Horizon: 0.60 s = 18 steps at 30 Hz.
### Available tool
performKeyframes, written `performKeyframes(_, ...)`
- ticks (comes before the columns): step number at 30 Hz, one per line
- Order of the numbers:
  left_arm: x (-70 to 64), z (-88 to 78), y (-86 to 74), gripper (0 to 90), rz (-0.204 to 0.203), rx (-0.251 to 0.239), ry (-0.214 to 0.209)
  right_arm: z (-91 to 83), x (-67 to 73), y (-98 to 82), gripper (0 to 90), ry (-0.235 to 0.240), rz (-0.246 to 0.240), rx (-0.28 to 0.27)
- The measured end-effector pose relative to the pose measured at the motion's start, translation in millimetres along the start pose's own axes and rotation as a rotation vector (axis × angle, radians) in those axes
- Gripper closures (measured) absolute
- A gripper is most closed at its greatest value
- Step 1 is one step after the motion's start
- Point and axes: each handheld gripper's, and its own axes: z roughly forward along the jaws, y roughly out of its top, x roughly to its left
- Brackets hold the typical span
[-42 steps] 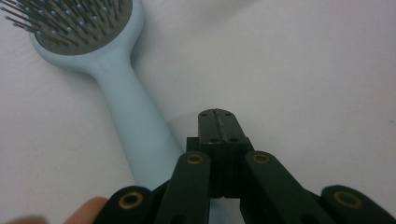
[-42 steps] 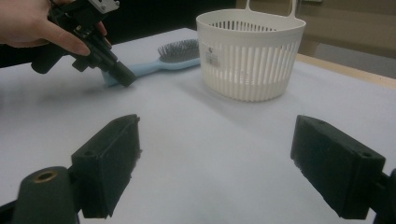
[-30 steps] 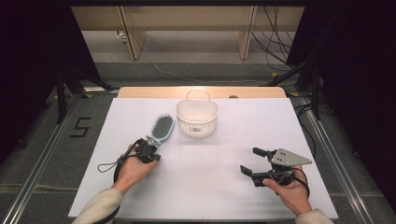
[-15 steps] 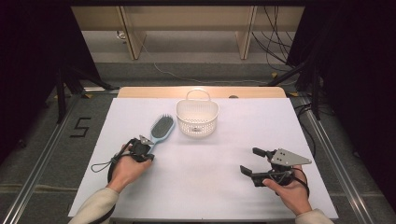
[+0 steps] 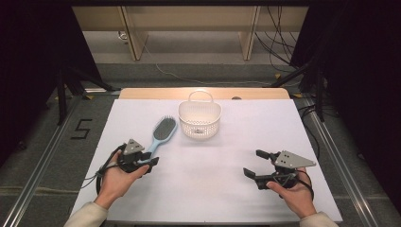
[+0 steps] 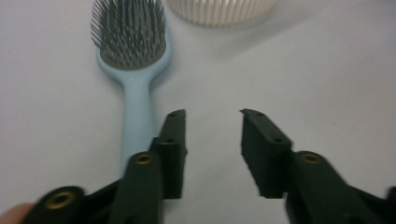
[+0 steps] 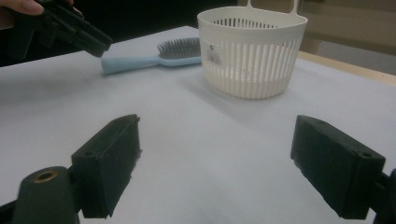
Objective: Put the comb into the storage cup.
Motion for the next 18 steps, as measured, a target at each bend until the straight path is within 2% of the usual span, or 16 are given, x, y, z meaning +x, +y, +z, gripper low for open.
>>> performKeyframes(1, 0.5, -3.8, -1.4, 55.0, 0.005, -0.011, -0.006, 0.0, 0.0, 0.0, 16.4, 0.0, 0.0, 0.0)
performKeyframes(4, 1.2, -18.1, -5.0, 44.0, 0.004, -0.063, 0.017, 1.2, 0.4, -0.3, 16.3, 0.003, -0.005, 0.007)
performKeyframes(7, 0.6, -24.3, -7.5, 33.7, -0.011, -0.084, 0.033, 1.6, 0.5, -0.2, 16.4, 0.005, -0.006, 0.01)
performKeyframes(9, 0.7, -25.6, -8.2, 25.6, -0.015, -0.08, 0.028, 1.9, 0.5, -0.2, 16.4, 0.006, -0.006, 0.013)
performKeyframes(11, 1.6, -27.6, -9.2, 15.9, -0.041, -0.087, 0.013, 2.1, 0.4, -0.2, 16.4, 0.008, -0.007, 0.011)
performKeyframes(12, 2.0, -29.2, -9.2, 14.2, -0.046, -0.092, 0.018, 2.1, 0.3, -0.1, 16.4, 0.007, -0.007, 0.012)
performKeyframes(14, 2.6, -32.4, -8.2, 6.4, -0.042, -0.109, 0.048, 2.0, 0.2, -0.1, 16.4, 0.007, -0.007, 0.012)
performKeyframes(15, 3.1, -34.0, -7.4, 6.4, -0.042, -0.114, 0.059, 2.0, 0.2, -0.1, 16.4, 0.007, -0.007, 0.012)
performKeyframes(16, 3.4, -35.7, -6.6, 0.6, -0.043, -0.117, 0.076, 2.1, 0.2, -0.1, 16.4, 0.007, -0.007, 0.013)
performKeyframes(18, 5.9, -39.7, -4.8, 0.0, -0.057, -0.126, 0.122, 2.4, 0.3, -0.2, 16.4, 0.007, -0.006, 0.015)
